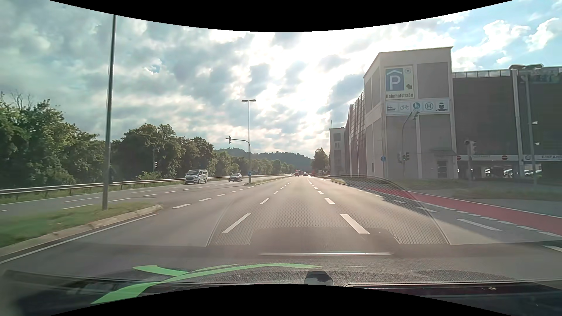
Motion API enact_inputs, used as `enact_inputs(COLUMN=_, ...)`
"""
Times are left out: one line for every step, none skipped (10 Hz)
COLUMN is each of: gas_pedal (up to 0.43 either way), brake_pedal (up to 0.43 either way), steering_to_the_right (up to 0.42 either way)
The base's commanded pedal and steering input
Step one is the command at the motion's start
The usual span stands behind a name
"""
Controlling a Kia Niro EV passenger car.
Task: Follow the waypoints while adhering to traffic rules and regulations
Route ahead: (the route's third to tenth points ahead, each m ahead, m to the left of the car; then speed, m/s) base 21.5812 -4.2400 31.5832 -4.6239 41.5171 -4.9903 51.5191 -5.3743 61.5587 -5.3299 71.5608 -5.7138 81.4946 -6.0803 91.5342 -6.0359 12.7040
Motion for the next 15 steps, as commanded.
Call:
enact_inputs(gas_pedal=0.138, brake_pedal=0.0, steering_to_the_right=-0.002)
enact_inputs(gas_pedal=0.138, brake_pedal=0.0, steering_to_the_right=-0.001)
enact_inputs(gas_pedal=0.079, brake_pedal=0.0, steering_to_the_right=0.001)
enact_inputs(gas_pedal=0.047, brake_pedal=0.0, steering_to_the_right=0.001)
enact_inputs(gas_pedal=0.047, brake_pedal=0.0, steering_to_the_right=0.001)
enact_inputs(gas_pedal=0.047, brake_pedal=0.0, steering_to_the_right=0.001)
enact_inputs(gas_pedal=0.059, brake_pedal=0.0, steering_to_the_right=0.001)
enact_inputs(gas_pedal=0.059, brake_pedal=0.0, steering_to_the_right=0.001)
enact_inputs(gas_pedal=0.059, brake_pedal=0.0, steering_to_the_right=0.001)
enact_inputs(gas_pedal=0.067, brake_pedal=0.0, steering_to_the_right=0.001)
enact_inputs(gas_pedal=0.079, brake_pedal=0.0, steering_to_the_right=0.001)
enact_inputs(gas_pedal=0.079, brake_pedal=0.0, steering_to_the_right=0.001)
enact_inputs(gas_pedal=0.087, brake_pedal=0.0, steering_to_the_right=0.001)
enact_inputs(gas_pedal=0.087, brake_pedal=0.0, steering_to_the_right=0.003)
enact_inputs(gas_pedal=0.087, brake_pedal=0.0, steering_to_the_right=0.004)
